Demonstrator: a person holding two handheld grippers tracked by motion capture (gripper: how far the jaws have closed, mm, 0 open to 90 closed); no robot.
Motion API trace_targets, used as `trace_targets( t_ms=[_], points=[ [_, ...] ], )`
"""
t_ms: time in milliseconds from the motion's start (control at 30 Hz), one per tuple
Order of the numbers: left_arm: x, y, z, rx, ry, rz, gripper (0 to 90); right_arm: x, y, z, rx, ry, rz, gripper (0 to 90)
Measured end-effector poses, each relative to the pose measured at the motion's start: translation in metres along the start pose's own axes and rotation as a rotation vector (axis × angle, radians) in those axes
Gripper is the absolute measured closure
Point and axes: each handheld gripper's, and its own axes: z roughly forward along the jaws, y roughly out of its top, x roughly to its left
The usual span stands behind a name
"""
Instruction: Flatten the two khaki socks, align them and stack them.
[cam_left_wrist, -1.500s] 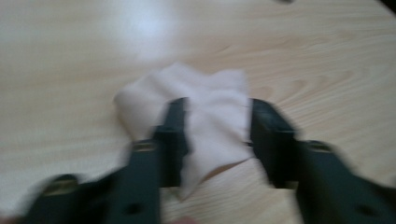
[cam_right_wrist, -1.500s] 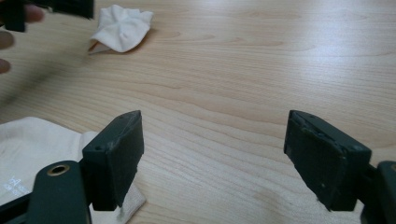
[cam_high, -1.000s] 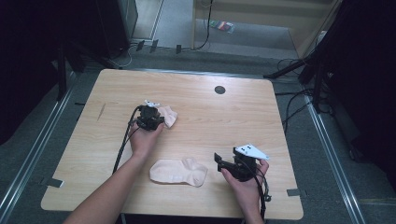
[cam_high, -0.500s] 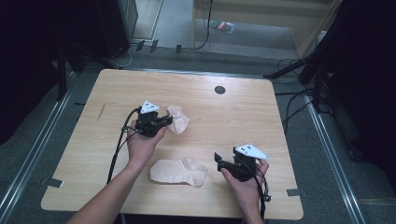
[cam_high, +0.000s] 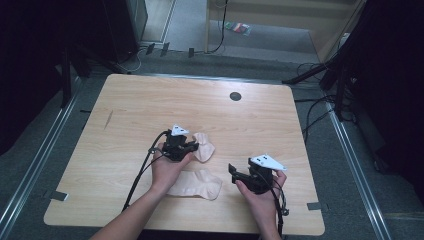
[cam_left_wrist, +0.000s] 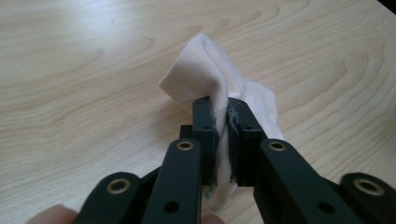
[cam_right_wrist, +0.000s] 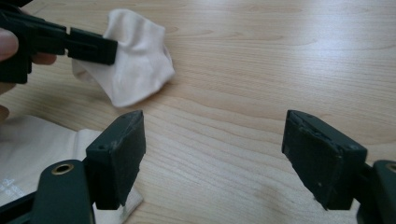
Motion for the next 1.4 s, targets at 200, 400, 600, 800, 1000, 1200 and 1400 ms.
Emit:
trace_targets(
  t_ms=[200,400,600,800,1000,1200,1400],
  points=[
    [0.01,0.002,-0.014,-0.067,-0.011,-0.044,39.4,0.01,0.011,0.007,-0.024,0.048,0.004,40.4],
    [0.026,-0.006,-0.024,-0.081,0.006,-0.07,37.7,0.027,0.03,0.039,0.012,0.087,-0.044,48.6],
    [0.035,-0.012,-0.028,-0.077,0.015,-0.085,38.5,0.027,0.039,0.07,0.068,0.089,0.015,45.8],
    [0.036,-0.017,-0.028,-0.07,0.014,-0.083,39.1,0.025,0.034,0.095,0.138,0.078,0.068,43.2],
    [0.036,-0.02,-0.026,-0.057,0.01,-0.075,39.4,0.023,0.032,0.102,0.164,0.147,0.134,65.4],
    [0.036,-0.025,-0.027,-0.044,-0.021,-0.06,39.6,0.032,0.048,0.096,0.126,0.165,0.065,87.8],
    [0.034,-0.028,-0.028,-0.039,-0.069,-0.033,32.3,0.056,0.083,0.085,0.089,0.2,-0.025,88.1]
  ],
)
